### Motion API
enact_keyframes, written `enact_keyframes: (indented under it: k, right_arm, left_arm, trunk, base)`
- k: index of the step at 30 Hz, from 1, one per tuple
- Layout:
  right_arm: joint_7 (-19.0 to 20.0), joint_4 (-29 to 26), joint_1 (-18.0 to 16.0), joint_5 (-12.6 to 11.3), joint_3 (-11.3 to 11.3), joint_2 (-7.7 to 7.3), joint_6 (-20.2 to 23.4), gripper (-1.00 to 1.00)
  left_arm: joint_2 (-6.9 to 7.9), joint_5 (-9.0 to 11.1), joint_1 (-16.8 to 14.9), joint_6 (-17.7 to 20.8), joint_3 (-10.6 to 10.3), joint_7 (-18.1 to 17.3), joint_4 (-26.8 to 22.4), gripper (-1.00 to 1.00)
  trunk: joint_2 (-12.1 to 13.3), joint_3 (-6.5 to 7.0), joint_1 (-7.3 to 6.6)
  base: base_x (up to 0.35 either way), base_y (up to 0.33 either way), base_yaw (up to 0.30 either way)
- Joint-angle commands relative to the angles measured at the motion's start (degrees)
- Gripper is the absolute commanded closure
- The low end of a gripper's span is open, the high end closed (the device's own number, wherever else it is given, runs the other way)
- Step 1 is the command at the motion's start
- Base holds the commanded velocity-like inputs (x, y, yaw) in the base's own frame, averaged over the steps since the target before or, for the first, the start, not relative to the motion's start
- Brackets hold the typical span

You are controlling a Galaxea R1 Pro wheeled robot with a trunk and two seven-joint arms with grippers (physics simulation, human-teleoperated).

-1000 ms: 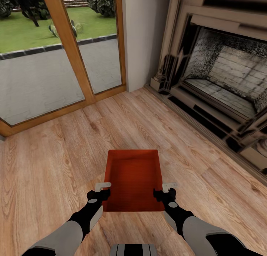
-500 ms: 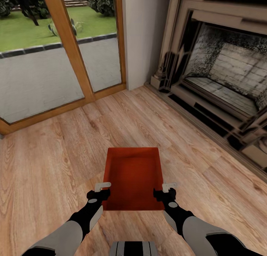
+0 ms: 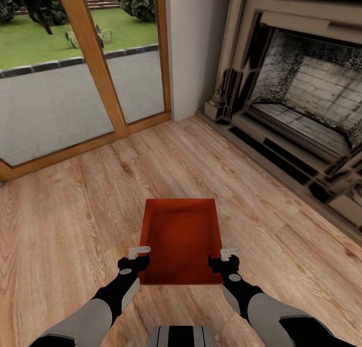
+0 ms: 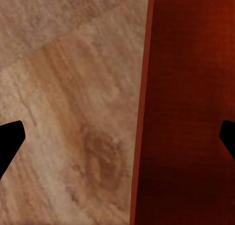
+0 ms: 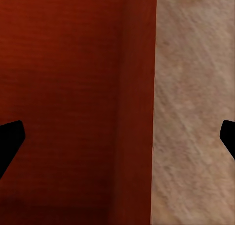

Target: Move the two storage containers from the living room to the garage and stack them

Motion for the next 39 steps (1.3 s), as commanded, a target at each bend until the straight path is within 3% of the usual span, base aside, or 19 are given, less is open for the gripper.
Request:
enact_keyframes:
  k: [1, 15, 19, 35, 39]
  right_arm:
    - [-0.5, 0.1, 0.0, 0.5, 0.1, -0.03, 0.0, -1.0]
    - [-0.5, 0.1, -0.1, 0.5, -1.2, -0.12, 0.0, -1.0]
    - [-0.5, 0.1, -0.1, 0.5, -2.4, -1.03, 0.0, -1.0]
    - [-0.5, 0.1, -0.1, 0.5, -2.6, -1.22, 0.0, -1.0]
    - [-0.5, 0.1, -0.1, 0.6, -2.6, -1.22, 0.0, -1.0]
  left_arm:
    - [0.03, 0.5, 0.0, -0.2, -0.5, 0.4, 0.0, -1.0]
    - [0.03, 0.5, 0.0, -0.2, -0.5, 0.4, 0.0, -1.0]
    - [0.03, 0.4, 0.0, -0.2, -0.5, 0.4, 0.0, -1.0]
    - [0.04, 0.4, 0.0, -0.4, -0.5, 0.4, 0.0, -1.0]
    - [0.05, 0.4, 0.0, -0.4, -0.5, 0.4, 0.0, -1.0]
  trunk:
    - [0.0, -0.03, -0.01]
    - [0.0, -0.03, -0.01]
    - [0.0, -0.03, -0.01]
    - [0.0, -0.03, -0.01]
    - [-1.6, -0.75, 0.87]
  base:
    - [0.0, 0.0, 0.0]
    - [0.0, 0.0, 0.0]
    - [0.0, 0.0, 0.0]
    - [0.0, 0.0, 0.0]
    - [0.0, 0.0, 0.0]
